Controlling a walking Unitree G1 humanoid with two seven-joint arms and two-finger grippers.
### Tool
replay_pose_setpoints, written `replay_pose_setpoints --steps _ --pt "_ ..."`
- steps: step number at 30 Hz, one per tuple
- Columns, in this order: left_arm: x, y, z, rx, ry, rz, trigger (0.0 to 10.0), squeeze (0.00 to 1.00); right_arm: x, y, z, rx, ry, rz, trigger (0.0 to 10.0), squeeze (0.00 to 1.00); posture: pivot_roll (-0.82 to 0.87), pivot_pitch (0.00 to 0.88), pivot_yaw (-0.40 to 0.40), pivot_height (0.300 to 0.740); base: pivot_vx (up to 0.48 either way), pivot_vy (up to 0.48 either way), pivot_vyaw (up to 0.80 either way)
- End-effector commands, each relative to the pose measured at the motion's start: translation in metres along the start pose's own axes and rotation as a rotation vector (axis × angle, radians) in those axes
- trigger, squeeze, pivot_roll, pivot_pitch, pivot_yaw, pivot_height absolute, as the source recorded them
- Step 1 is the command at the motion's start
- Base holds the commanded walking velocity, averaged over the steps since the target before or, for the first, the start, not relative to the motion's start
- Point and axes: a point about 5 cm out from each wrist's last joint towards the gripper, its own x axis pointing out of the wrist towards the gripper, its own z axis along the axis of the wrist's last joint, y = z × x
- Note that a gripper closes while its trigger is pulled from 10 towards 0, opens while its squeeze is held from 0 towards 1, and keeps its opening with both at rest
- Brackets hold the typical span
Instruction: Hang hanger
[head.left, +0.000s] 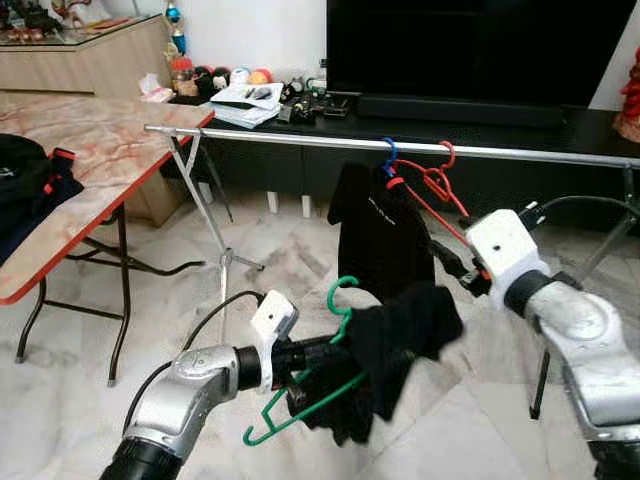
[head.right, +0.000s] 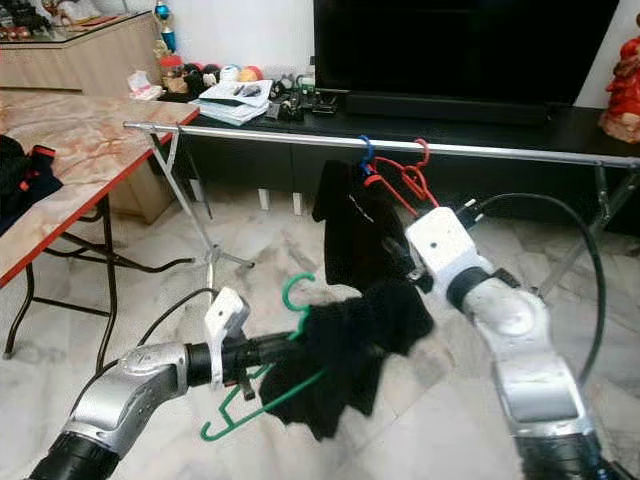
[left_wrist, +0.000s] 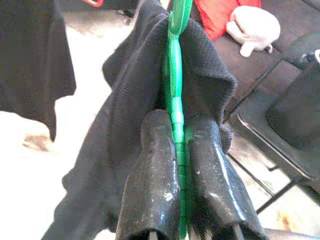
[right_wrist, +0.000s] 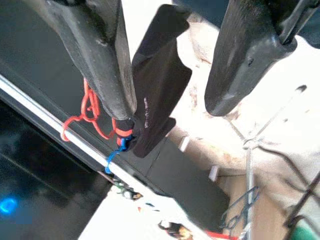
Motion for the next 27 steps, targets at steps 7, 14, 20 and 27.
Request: replay_pose_setpoints --steps 7,14,20,27 --pt "-0.008 -0.011 0.008 0.055 0.051 -0.136 10.0 0.00 -0.018 0.009 -0.015 -0.115 0.006 0.538 10.0 0.00 0.03 0.023 0.041 0.740 0.000 0.000 0.00" --pt "-0.012 -0.012 0.007 0.066 0.080 -0.165 10.0 0.00 -0.020 0.004 -0.024 -0.121 0.030 0.664 10.0 0.79 0.03 0.009 0.045 0.740 0.000 0.000 0.00" --pt "-0.014 -0.016 0.008 0.087 0.121 -0.208 10.0 0.00 -0.014 0.010 -0.026 -0.156 -0.003 0.774 10.0 0.00 0.03 0.000 0.047 0.740 0.000 0.000 0.00" --pt "-0.013 -0.019 0.009 0.125 0.168 -0.259 10.0 0.00 -0.010 0.026 -0.027 -0.130 -0.057 0.920 10.0 0.00 0.04 0.000 0.051 0.740 0.000 0.000 0.00"
